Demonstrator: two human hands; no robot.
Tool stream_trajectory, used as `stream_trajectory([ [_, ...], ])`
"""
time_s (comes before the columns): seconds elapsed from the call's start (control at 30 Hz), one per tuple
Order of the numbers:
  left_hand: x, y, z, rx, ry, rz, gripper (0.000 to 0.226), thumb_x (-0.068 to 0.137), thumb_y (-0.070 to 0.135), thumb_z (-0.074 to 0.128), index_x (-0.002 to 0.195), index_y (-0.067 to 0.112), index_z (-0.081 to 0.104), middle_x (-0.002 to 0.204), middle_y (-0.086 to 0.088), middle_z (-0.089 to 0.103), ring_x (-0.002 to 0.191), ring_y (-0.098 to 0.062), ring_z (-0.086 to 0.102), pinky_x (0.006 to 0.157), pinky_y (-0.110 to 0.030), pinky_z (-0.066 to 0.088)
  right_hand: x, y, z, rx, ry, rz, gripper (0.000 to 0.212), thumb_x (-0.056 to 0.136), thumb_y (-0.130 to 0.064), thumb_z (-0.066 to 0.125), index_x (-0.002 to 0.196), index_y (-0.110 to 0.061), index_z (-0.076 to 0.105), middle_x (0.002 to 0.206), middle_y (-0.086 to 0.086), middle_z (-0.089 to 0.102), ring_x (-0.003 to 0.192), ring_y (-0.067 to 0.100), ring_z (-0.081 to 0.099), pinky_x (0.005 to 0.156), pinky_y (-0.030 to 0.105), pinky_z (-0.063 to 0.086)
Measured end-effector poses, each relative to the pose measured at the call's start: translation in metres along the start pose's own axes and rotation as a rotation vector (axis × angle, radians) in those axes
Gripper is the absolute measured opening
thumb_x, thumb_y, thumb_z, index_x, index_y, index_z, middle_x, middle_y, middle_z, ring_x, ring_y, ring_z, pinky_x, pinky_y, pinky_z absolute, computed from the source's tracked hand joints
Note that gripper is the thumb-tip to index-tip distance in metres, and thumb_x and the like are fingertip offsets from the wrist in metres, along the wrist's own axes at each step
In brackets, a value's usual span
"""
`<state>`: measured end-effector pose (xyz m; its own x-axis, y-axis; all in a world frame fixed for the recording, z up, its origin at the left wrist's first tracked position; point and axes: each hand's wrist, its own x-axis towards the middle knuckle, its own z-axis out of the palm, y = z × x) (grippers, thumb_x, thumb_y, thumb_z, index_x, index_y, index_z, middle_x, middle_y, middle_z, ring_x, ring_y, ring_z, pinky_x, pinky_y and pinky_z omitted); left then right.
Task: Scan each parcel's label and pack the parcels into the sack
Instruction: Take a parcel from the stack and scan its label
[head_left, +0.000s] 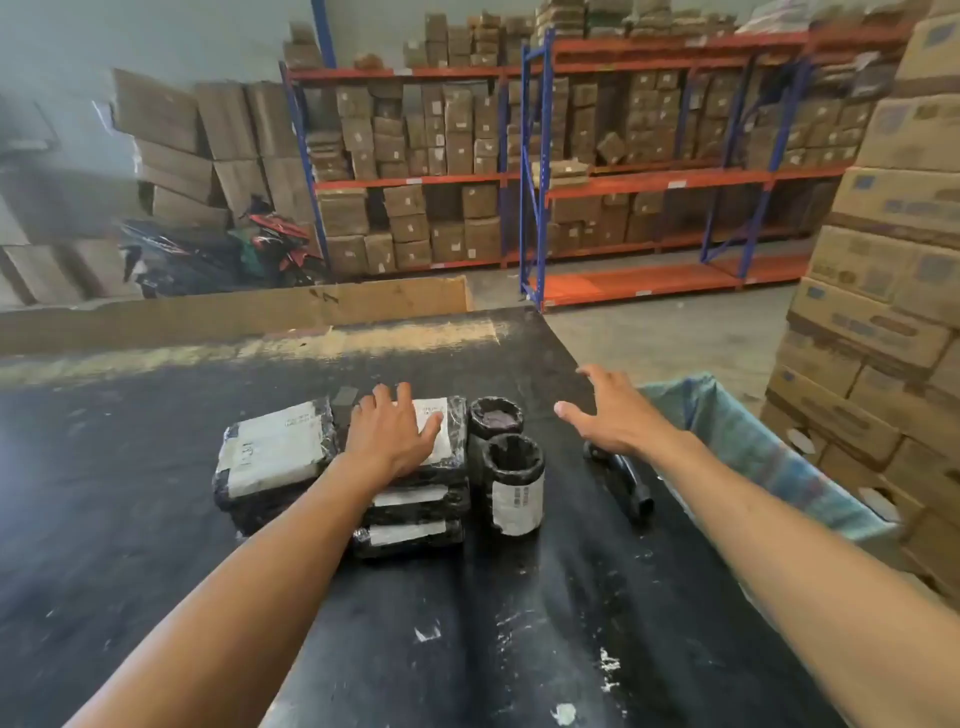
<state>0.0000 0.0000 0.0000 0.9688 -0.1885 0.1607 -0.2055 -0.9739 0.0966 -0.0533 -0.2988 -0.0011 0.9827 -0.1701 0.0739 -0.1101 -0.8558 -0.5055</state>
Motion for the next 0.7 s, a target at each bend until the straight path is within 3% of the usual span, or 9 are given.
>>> stream_trajectory([
  [0.17,0.016,0.003,0.037,-0.059,-0.094,-0.102,0.076,0.1,0.066,0.019,0.162,0.022,0.011,0.163,-0.03,0.008,0.149,-0.049,0.015,0.121,-0.058,0.012,0.012,0.048,0.031,0.011,-0.021,0.209,0.081,0.098,-0.06,0.058,0.162,-0.022,0.024,0.161,0.017,0.029,0.142,0.041,0.046,0.113,0.05,0.043],
  [0.3,0.019,0.006,0.06,0.002,-0.064,-0.122,0.072,0.099,0.064,0.016,0.158,0.025,0.027,0.16,-0.031,0.018,0.146,-0.048,0.02,0.119,-0.061,0.014,0.028,0.081,0.052,-0.018,-0.033,0.294,0.084,0.098,-0.055,0.061,0.162,-0.017,0.021,0.158,0.023,0.031,0.142,0.045,0.043,0.114,0.048,0.04],
  [0.4,0.023,0.005,0.061,0.024,-0.124,-0.126,0.074,0.098,0.068,0.014,0.159,0.027,0.022,0.162,-0.029,0.015,0.147,-0.048,0.017,0.119,-0.062,0.013,0.042,0.096,0.068,0.046,-0.08,0.347,0.084,0.099,-0.047,0.063,0.162,-0.014,0.018,0.161,0.029,0.027,0.145,0.045,0.039,0.117,0.049,0.038],
  [0.5,0.027,0.006,0.058,-0.03,-0.209,-0.162,0.077,0.096,0.074,0.015,0.161,0.033,0.012,0.167,-0.023,0.001,0.152,-0.047,0.0,0.12,-0.066,0.0,0.056,0.104,0.08,0.107,-0.11,0.392,0.092,0.1,-0.039,0.066,0.166,-0.012,0.007,0.165,0.034,0.022,0.151,0.047,0.032,0.121,0.051,0.033],
  [0.6,0.034,0.003,0.047,-0.116,-0.326,-0.226,0.087,0.087,0.086,0.019,0.16,0.042,0.004,0.167,-0.021,-0.011,0.15,-0.052,-0.011,0.12,-0.065,-0.004,0.066,0.11,0.086,0.124,-0.122,0.412,0.095,0.099,-0.031,0.067,0.166,-0.015,0.002,0.153,0.031,0.047,0.143,0.046,0.045,0.116,0.047,0.039],
  [0.7,0.043,-0.005,0.031,-0.202,-0.438,-0.303,0.109,0.073,0.095,0.036,0.161,0.04,0.002,0.168,-0.021,-0.001,0.152,-0.05,0.002,0.122,-0.062,0.012,0.069,0.119,0.085,0.221,-0.098,0.445,0.091,0.097,-0.022,0.067,0.165,-0.013,0.008,0.139,0.026,0.061,0.132,0.042,0.056,0.109,0.044,0.047],
])
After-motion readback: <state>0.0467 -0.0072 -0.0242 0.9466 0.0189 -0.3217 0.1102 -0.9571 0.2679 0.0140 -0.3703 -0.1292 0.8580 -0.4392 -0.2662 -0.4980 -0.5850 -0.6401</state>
